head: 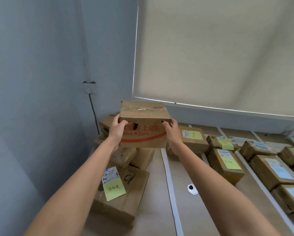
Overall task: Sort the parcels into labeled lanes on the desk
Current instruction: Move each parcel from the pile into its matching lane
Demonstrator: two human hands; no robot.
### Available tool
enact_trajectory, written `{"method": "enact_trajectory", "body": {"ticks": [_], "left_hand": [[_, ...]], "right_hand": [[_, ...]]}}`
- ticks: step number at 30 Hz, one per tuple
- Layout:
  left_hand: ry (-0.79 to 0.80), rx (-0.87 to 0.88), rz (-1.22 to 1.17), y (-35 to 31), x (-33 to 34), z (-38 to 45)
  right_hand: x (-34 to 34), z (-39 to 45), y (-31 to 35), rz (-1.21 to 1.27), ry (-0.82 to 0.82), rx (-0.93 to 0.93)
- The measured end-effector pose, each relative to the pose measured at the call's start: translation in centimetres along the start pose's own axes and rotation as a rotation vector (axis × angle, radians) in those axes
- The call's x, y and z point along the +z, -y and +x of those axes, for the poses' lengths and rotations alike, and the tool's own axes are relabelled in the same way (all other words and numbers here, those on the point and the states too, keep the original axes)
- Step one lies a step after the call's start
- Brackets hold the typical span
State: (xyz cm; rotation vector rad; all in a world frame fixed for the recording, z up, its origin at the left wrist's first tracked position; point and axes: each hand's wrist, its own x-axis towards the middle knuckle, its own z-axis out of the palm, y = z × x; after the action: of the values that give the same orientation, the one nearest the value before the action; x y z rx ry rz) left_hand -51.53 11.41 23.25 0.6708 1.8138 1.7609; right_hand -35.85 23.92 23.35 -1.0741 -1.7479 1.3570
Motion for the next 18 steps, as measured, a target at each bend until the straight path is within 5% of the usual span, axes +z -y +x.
{"method": "enact_trajectory", "body": {"ticks": [12, 18], "left_hand": [[-0.037, 0.031, 0.142, -5.2, 16.3, -11.5], [-0.067, 0.107, 0.306, -7.0, 25.7, -19.8]], "right_hand": [[-20.0, -6.2, -1.6, 0.186, -0.288, 0.057], [-32.1, -10.0, -3.9, 0.147, -0.104, -0.011]]}}
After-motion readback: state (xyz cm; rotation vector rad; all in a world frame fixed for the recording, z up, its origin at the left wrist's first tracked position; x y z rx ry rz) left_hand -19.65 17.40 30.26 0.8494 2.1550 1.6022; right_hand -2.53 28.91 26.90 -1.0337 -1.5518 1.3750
